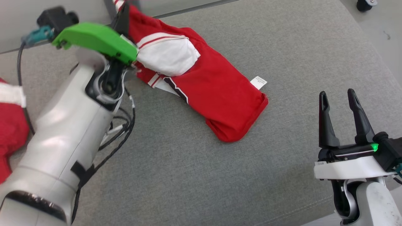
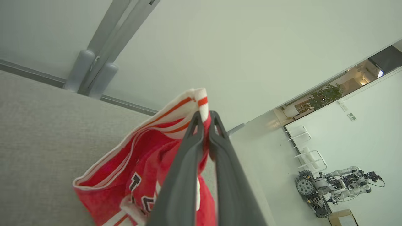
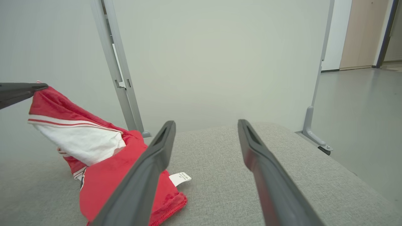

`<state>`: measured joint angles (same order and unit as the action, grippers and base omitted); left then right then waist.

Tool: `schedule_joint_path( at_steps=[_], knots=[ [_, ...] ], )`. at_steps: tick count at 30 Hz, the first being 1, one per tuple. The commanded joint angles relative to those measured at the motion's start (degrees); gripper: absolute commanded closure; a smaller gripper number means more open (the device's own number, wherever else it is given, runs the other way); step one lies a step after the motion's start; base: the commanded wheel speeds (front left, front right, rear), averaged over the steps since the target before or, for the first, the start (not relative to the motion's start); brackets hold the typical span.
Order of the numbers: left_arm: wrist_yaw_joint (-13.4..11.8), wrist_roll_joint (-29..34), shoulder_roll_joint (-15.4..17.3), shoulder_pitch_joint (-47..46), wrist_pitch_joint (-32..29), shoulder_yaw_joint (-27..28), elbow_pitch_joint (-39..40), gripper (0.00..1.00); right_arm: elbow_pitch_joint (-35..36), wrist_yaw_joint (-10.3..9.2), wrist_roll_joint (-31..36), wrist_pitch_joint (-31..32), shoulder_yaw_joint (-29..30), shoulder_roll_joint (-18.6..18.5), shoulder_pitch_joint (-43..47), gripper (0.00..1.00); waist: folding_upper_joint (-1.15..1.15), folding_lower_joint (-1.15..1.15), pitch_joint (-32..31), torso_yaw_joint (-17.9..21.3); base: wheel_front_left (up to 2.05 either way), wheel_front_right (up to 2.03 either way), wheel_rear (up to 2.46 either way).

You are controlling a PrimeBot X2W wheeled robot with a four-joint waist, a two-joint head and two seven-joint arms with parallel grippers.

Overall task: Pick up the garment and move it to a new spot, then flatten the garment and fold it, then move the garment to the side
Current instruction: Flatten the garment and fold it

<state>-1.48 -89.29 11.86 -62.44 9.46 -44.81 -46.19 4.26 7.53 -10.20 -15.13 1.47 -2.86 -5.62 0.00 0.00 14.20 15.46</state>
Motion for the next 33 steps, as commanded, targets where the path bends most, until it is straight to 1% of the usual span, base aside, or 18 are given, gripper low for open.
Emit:
schedule_joint_path(
  at_steps=[1, 2, 5, 8, 10, 12, 13, 15, 17, 19, 20, 21, 22, 23, 25, 28, 33],
  knots=[
    [0.64, -1.01, 1.5, 2.48, 0.72, 0.95, 2.0, 1.0, 0.35, -0.08, 0.56, -0.03, 0.51, -0.06, -0.32, 0.0, 0.0, 0.0, 0.61, -1.46, 0.0, 0.0, 0.0],
    [1.04, -1.3, 3.13, 4.71, 0.93, 1.32, 4.22, 1.0, 0.43, -0.08, 0.87, -0.02, 0.81, -0.06, -0.08, 0.0, 0.0, 0.0, 0.65, -2.13, 0.0, 0.0, 0.0],
    [-0.04, -3.17, 7.66, 11.31, 1.96, 3.33, 11.4, 1.0, 0.37, -0.08, 1.81, -0.02, 1.0, -0.04, 0.7, 0.0, 0.0, 0.0, 0.63, -3.95, 0.0, 0.0, 0.0],
    [-2.76, -4.82, 12.95, 17.47, 3.64, 6.48, 20.91, 1.0, 0.59, -0.08, 2.55, -0.02, 1.05, -0.08, 0.57, 0.0, 0.0, 0.0, 1.22, -5.81, 0.0, 0.0, 0.0],
    [-4.62, -3.9, 16.72, 21.31, 4.39, 7.65, 26.65, 1.0, 0.71, -0.08, 3.03, -0.02, 0.89, -0.06, 0.22, 0.0, 0.0, 0.0, 1.7, -6.99, 0.0, 0.0, 0.0],
    [-6.44, -2.58, 19.96, 24.97, 4.94, 8.65, 30.24, 1.0, 0.69, -0.08, 3.46, -0.02, 0.5, -0.06, -0.27, 0.0, 0.0, 0.0, 2.1, -7.89, 0.0, 0.0, 0.0],
    [-7.18, -1.67, 21.11, 26.39, 5.29, 9.1, 31.55, 1.0, 0.69, -0.08, 3.6, -0.03, 0.39, -0.06, -0.59, 0.0, 0.0, 0.0, 2.38, -8.39, 0.0, 0.0, 0.0],
    [-7.28, -0.46, 21.58, 28.4, 5.48, 9.85, 32.14, 1.0, 0.74, -0.08, 3.98, -0.02, -0.07, -0.06, -1.17, 0.0, 0.0, 0.0, 2.85, -9.12, 0.0, 0.0, 0.0],
    [-5.87, 1.13, 20.82, 29.27, 5.72, 10.78, 31.01, 1.0, 0.75, -0.08, 4.34, -0.02, -0.53, -0.08, -1.64, 0.0, 0.0, 0.0, 3.18, -9.62, 0.0, 0.0, 0.0],
    [-3.5, 4.55, 19.47, 28.52, 5.78, 12.28, 28.64, 1.0, 0.7, -0.08, 4.64, -0.02, -0.88, -0.07, -2.14, 0.0, 0.0, 0.0, 3.45, -10.0, 0.0, 0.0, 0.0],
    [-2.41, 5.82, 18.2, 28.12, 5.74, 13.49, 27.26, 0.87, 0.66, -0.08, 4.83, -0.02, -0.98, -0.07, -2.22, 0.0, 0.0, 0.0, 3.54, -10.12, 0.0, 0.0, 0.0],
    [-0.33, 8.89, 16.82, 27.2, 5.75, 15.22, 26.15, 0.87, 0.67, -0.08, 5.02, -0.03, -0.98, -0.08, -2.3, 0.0, 0.0, 0.0, 3.68, -10.28, 0.0, 0.0, 0.0],
    [0.71, 11.0, 15.75, 26.81, 5.73, 16.19, 25.03, 1.0, 0.69, -0.08, 5.14, -0.03, -1.07, -0.08, -2.46, 0.0, 0.0, 0.0, 3.79, -10.3, 0.0, 0.0, 0.0],
    [1.34, 12.41, 13.65, 26.65, 5.72, 17.66, 23.31, 1.0, 0.64, -0.08, 5.23, -0.02, -1.05, -0.08, -2.5, 0.0, 0.0, 0.0, 3.87, -10.43, 0.0, 0.0, 0.0],
    [3.06, 15.8, 10.62, 25.0, 5.67, 18.28, 21.32, 1.0, 0.47, -0.08, 5.64, -0.02, -1.15, -0.06, -2.39, 0.0, 0.0, 0.0, 3.88, -10.54, 0.0, 0.0, 0.0],
    [4.59, 21.39, 7.22, 21.56, 5.68, 17.29, 18.81, 1.0, 0.34, -0.08, 5.94, -0.03, -1.44, -0.08, -2.33, 0.0, 0.0, 0.0, 4.09, -10.44, 0.0, 0.0, 0.0],
    [5.03, 31.37, 1.79, 17.55, 5.67, 15.37, 12.06, 1.0, 0.18, -0.08, 5.41, -0.03, -2.86, -0.07, -3.08, 0.0, 0.0, 0.0, 4.78, -8.67, 0.0, 0.0, 0.0]
  ],
)
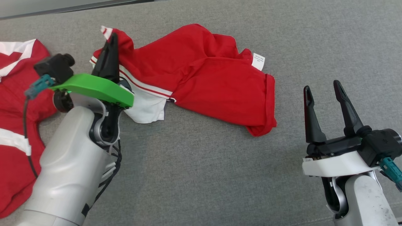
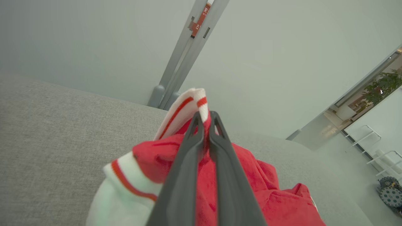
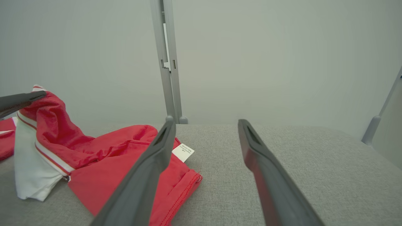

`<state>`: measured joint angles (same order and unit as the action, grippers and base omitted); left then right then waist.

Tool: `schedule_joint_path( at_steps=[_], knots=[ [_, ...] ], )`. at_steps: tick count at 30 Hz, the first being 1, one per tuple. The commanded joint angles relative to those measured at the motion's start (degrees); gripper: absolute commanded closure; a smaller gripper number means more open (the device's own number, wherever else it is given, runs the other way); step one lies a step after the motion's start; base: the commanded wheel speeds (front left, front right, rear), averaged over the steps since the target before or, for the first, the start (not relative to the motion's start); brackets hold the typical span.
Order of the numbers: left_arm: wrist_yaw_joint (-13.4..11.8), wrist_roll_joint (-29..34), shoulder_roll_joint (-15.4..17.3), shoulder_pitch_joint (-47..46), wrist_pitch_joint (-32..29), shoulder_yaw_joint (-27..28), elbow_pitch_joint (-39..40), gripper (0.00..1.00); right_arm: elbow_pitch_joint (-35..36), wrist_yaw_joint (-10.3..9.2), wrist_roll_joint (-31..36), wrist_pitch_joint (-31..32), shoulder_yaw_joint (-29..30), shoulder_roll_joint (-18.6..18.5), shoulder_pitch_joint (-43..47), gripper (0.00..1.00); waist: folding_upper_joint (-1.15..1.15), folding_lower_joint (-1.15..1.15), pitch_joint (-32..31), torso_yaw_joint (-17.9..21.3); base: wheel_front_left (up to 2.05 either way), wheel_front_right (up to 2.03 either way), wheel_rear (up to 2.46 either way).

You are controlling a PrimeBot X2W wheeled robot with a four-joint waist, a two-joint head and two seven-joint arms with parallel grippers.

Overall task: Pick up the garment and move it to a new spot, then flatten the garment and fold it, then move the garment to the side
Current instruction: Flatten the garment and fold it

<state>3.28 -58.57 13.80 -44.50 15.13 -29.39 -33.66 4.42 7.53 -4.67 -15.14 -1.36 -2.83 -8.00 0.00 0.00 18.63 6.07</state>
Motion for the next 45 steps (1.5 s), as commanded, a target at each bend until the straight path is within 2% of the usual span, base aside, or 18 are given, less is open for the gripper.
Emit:
schedule_joint_path(
  at_steps=[1, 3, 4, 7, 9, 15, 19, 23, 27, 30, 35, 36, 37, 38, 41, 45],
  knots=[
    [0.4, 2.27, -0.86, -0.97, 0.01, -0.11, -1.96, 1.0, 0.08, -0.08, -0.26, -0.02, -0.4, -0.11, -0.72, 0.0, 0.0, 0.0, 0.49, 1.06, 0.0, 0.0, 0.0],
    [0.14, 6.35, -1.71, -1.82, 0.02, -1.04, -5.53, 0.43, 0.11, -0.08, -0.56, -0.02, -0.9, -0.11, -0.71, 0.0, 0.0, 0.0, 0.88, 1.87, 0.0, 0.0, 0.0],
    [-0.36, 8.44, -2.13, -2.19, 0.01, -0.89, -7.08, 0.0, 0.05, -0.08, -0.66, -0.01, -0.89, -0.11, -0.73, 0.0, 0.0, 0.0, 1.1, 2.29, 0.0, 0.0, 0.0],
    [0.26, 14.41, -2.14, -2.34, 0.02, 0.59, -7.21, 0.0, 0.17, -0.08, -0.87, -0.02, -0.2, -0.11, -0.74, 0.0, 0.0, 0.0, 1.62, 2.92, 0.0, 0.0, 0.0],
    [-0.13, 18.79, -1.11, -1.02, 0.03, 3.68, -3.67, 0.0, 0.33, -0.08, -0.79, -0.01, 0.19, -0.07, -0.42, 0.0, 0.0, 0.0, 1.83, 2.93, 0.0, 0.0, 0.0],
    [-2.33, 30.51, -0.95, 11.03, 0.02, 16.25, 13.44, 0.0, 0.08, -0.08, -0.86, -0.01, 1.37, -0.07, 0.61, 0.0, 0.0, 0.0, 1.49, 0.84, 0.0, 0.0, 0.0],
    [-2.88, 33.33, -1.82, 20.11, 0.01, 21.18, 16.5, 0.0, 0.09, -0.08, -0.71, -0.02, 0.68, -0.12, 0.18, 0.0, 0.0, 0.0, 1.0, -0.33, 0.0, 0.0, 0.0],
    [-2.42, 34.75, -3.32, 25.32, 0.02, 22.79, 12.16, 0.0, 0.17, -0.08, -0.37, -0.01, 0.28, -0.12, -0.25, 0.0, 0.0, 0.0, 0.6, -0.84, 0.0, 0.0, 0.0],
    [0.5, 33.7, -5.45, 24.42, -1.21, 19.89, 2.61, 0.0, 0.14, -0.08, 0.05, -0.01, 0.01, -0.12, 0.07, 0.0, 0.0, 0.0, 0.07, -0.38, 0.0, 0.0, 0.0],
    [2.56, 28.17, -8.29, 21.98, -1.14, 20.99, -1.87, 0.0, 0.11, -0.08, 0.34, -0.01, -0.04, -0.12, 0.32, 0.0, 0.0, 0.0, -0.08, 0.62, 0.0, 0.0, 0.0],
    [4.02, 22.02, -9.94, 17.72, -1.16, 21.87, -8.39, 0.0, 0.22, -0.08, 0.33, -0.02, 0.23, -0.11, 1.0, 0.0, 0.0, 0.0, -0.24, 2.34, 0.0, 0.0, 0.0],
    [4.1, 21.13, -10.09, 17.09, -1.4, 21.76, -9.67, 0.05, 0.19, -0.08, 0.33, -0.01, 0.25, -0.11, 1.11, 0.0, 0.0, 0.0, -0.34, 2.59, 0.0, 0.0, 0.0],
    [4.22, 20.63, -10.17, 16.36, -1.37, 21.59, -10.79, 0.73, 0.16, -0.08, 0.31, -0.02, 0.32, -0.11, 1.3, 0.0, 0.0, 0.0, -0.47, 2.84, 0.0, 0.0, 0.0],
    [4.26, 20.07, -10.2, 15.89, -1.29, 21.36, -11.33, 1.0, 0.08, -0.08, 0.29, -0.01, 0.36, -0.1, 1.44, 0.0, 0.0, 0.0, -0.59, 3.02, 0.0, 0.0, 0.0],
    [4.44, 18.43, -9.98, 14.85, -0.97, 19.82, -11.74, 1.0, 0.0, -0.08, 0.04, -0.01, 0.91, -0.09, 1.77, 0.0, 0.0, 0.0, -1.03, 3.21, 0.0, 0.0, 0.0],
    [4.42, 18.56, -8.11, 14.18, -0.83, 16.29, -13.24, 1.0, -0.18, -0.08, -0.3, -0.01, 1.25, -0.08, 2.06, 0.0, 0.0, 0.0, -1.64, 2.54, 0.0, 0.0, 0.0]
  ],
)
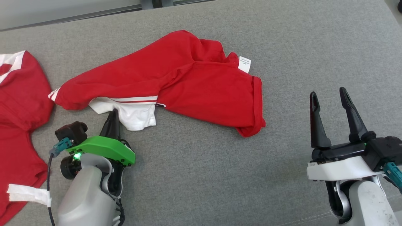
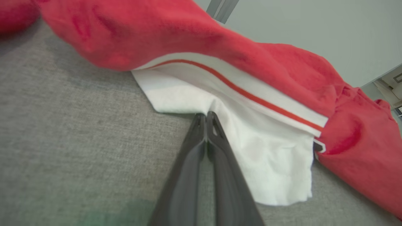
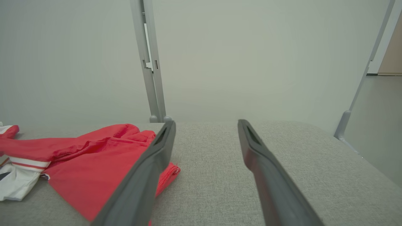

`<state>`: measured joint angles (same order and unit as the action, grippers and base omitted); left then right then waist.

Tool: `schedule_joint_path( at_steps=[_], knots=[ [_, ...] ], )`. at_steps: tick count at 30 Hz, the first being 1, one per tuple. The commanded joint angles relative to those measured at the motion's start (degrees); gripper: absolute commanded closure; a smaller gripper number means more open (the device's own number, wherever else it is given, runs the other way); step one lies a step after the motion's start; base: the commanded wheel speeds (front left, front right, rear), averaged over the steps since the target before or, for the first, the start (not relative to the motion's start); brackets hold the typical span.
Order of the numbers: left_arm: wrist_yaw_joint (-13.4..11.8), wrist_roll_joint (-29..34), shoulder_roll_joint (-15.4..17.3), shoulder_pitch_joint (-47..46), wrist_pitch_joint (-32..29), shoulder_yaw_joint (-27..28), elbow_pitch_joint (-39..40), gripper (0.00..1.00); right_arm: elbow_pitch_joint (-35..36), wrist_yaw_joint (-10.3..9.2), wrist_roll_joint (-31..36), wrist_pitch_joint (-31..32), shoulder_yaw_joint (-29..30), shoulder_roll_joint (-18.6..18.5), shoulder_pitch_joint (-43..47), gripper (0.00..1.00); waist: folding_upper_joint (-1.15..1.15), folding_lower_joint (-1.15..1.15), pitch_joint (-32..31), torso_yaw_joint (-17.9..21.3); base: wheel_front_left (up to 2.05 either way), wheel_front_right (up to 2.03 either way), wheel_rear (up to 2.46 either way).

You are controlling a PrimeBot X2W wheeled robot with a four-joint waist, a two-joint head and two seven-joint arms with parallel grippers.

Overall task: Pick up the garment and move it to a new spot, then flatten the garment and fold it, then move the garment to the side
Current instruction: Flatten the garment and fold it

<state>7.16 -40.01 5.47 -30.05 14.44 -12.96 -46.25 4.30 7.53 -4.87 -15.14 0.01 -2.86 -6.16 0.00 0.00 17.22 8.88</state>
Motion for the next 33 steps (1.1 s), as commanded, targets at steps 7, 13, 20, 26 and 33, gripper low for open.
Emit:
schedule_joint_path(
  at_steps=[7, 13, 20, 26, 33],
  knots=[
    [0.37, -0.42, 1.82, -4.11, 0.01, -4.5, -4.81, 1.0, 0.11, -0.08, 0.2, -0.02, -0.78, -0.08, -1.11, 0.0, 0.0, 0.0, -0.53, -1.0, 0.0, 0.0, 0.0],
    [-1.06, 4.74, 3.97, -3.08, 0.76, -5.38, -1.48, 1.0, 0.63, -0.08, 0.59, -0.02, 0.17, -0.06, -0.63, 0.0, 0.0, 0.0, -0.48, -1.94, 0.0, 0.0, 0.0],
    [-7.96, 15.12, 6.26, 4.56, 0.74, -7.22, 14.29, 1.0, 0.3, -0.08, 0.21, -0.01, 0.8, -0.08, 0.71, 0.0, 0.0, 0.0, -0.45, -4.09, 0.0, 0.0, 0.0],
    [-13.09, 16.19, 11.04, 11.69, -5.43, -6.32, 26.9, 1.0, -1.8, -0.08, -4.28, -0.02, 0.8, -0.07, 0.89, 0.0, 0.0, 0.0, -0.29, -5.08, 0.0, 0.0, 0.0],
    [-14.91, 15.12, 14.74, 14.85, -9.72, -4.42, 32.22, 1.0, -13.24, -0.04, -19.57, -0.01, -0.19, 0.01, -4.23, 0.0, 0.0, 0.0, 1.55, -6.51, 0.0, 0.0, 0.0]
  ],
)
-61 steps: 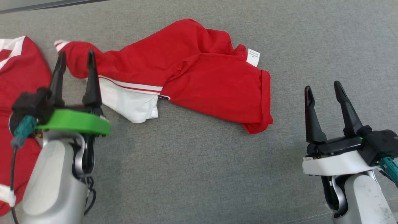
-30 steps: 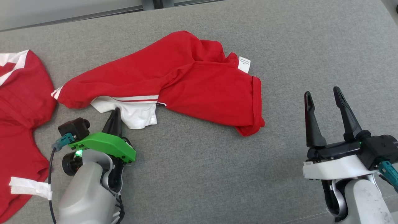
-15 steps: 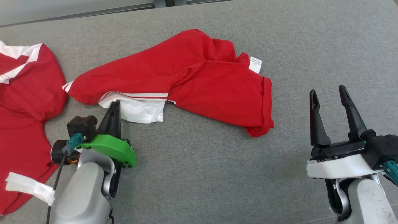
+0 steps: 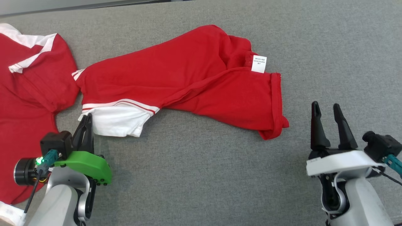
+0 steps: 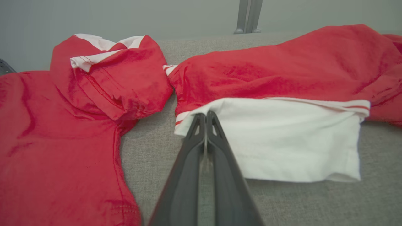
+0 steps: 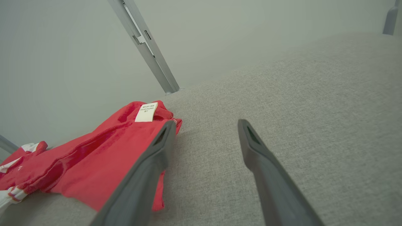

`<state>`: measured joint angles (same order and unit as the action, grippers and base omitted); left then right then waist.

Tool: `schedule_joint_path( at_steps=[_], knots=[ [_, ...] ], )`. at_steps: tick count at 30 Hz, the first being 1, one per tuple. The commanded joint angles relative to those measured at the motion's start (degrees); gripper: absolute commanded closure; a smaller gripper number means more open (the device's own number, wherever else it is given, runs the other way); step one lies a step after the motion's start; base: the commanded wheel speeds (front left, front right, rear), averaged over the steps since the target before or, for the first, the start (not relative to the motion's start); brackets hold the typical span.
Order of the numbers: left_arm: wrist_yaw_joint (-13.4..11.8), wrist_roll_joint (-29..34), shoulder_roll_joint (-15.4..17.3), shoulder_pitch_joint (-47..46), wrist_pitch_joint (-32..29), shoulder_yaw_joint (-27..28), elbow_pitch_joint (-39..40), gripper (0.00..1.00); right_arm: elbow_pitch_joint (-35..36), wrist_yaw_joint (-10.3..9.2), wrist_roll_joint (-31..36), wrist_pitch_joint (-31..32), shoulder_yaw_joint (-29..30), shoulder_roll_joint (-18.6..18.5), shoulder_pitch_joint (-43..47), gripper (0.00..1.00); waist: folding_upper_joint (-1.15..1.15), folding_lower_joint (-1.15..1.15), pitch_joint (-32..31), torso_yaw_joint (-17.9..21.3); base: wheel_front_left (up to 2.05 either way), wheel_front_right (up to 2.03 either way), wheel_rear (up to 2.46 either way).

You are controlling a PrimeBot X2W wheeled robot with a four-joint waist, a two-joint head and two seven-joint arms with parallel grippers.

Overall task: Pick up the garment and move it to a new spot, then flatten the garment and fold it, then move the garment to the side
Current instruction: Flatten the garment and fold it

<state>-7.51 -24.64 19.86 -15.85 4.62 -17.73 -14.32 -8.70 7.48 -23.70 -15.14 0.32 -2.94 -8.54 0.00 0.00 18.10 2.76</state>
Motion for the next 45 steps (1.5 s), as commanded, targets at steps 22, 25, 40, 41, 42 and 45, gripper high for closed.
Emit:
schedule_joint_path(
  at_steps=[22, 25, 40, 41, 42, 45],
  knots=[
    [-0.16, -0.57, -1.11, -1.38, -0.82, -2.19, 3.28, 1.0, -27.59, -0.02, -27.29, 15.27, -12.49, -7.91, -30.27, 0.0, 0.0, 0.0, 3.22, -3.01, 0.0, 0.0, 0.0],
    [-0.16, -0.55, -1.23, -2.22, -0.6, -2.34, 3.33, 1.0, -25.32, 0.01, -32.1, 19.29, -13.8, -9.62, -29.33, 0.0, 0.0, 0.0, 3.42, -3.29, 0.0, 0.0, 0.0],
    [-0.25, -1.33, -0.34, -2.53, 0.02, -2.16, 3.03, 1.0, -15.5, 0.01, -41.77, 22.79, -16.45, -13.6, -21.36, 1.0, 0.0, 0.0, 3.25, -3.01, 0.0, 0.0, 0.0],
    [-0.26, -1.43, -0.23, -2.5, 0.03, -2.08, 2.98, 1.0, -15.2, 0.01, -41.79, 22.36, -16.43, -13.93, -21.26, 1.0, 0.0, 0.0, 3.21, -3.0, 0.0, 0.0, 0.0],
    [-0.27, -1.49, -0.13, -2.49, 0.11, -2.0, 2.92, 1.0, -14.71, 0.01, -41.61, 21.6, -16.63, -14.1, -21.21, 1.0, 0.0, 0.0, 3.15, -2.98, 0.0, 0.0, 0.0],
    [-0.16, -1.83, -0.11, -2.86, 0.56, -1.77, 2.73, 1.0, -13.83, 0.01, -41.94, 20.15, -17.19, -14.49, -21.04, 1.0, 0.0, 0.0, 2.94, -3.04, 0.0, 0.0, 0.0]
  ],
)
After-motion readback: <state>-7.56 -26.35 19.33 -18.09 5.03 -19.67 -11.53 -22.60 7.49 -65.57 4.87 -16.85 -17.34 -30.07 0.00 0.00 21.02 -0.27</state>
